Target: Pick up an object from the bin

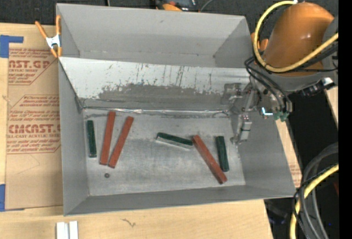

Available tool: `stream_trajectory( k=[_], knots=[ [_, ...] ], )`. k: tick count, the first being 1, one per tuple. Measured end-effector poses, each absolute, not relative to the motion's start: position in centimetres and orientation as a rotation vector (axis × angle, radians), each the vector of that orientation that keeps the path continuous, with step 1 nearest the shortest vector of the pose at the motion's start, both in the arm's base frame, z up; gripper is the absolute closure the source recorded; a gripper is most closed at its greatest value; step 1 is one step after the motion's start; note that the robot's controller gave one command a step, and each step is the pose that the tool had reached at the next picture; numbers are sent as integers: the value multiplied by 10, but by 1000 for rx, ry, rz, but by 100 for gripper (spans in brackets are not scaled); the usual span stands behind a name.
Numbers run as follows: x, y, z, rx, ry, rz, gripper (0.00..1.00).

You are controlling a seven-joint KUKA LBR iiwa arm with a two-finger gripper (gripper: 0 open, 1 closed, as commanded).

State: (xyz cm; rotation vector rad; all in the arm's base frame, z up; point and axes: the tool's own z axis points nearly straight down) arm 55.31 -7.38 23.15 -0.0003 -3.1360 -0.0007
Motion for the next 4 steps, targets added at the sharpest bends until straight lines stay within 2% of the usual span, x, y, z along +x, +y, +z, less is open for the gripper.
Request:
stream_trajectory(
  k=[1, 2, 3, 4],
  knots=[
    [542, -41, 160, -265, -3127, 0, 0],
    [554, -86, 190, 30, -3146, 3, 0],
    [547, -47, 68, -660, -3068, 1, 0],
    [548, -47, 70, -659, -3071, 0, 100]
  ],
)
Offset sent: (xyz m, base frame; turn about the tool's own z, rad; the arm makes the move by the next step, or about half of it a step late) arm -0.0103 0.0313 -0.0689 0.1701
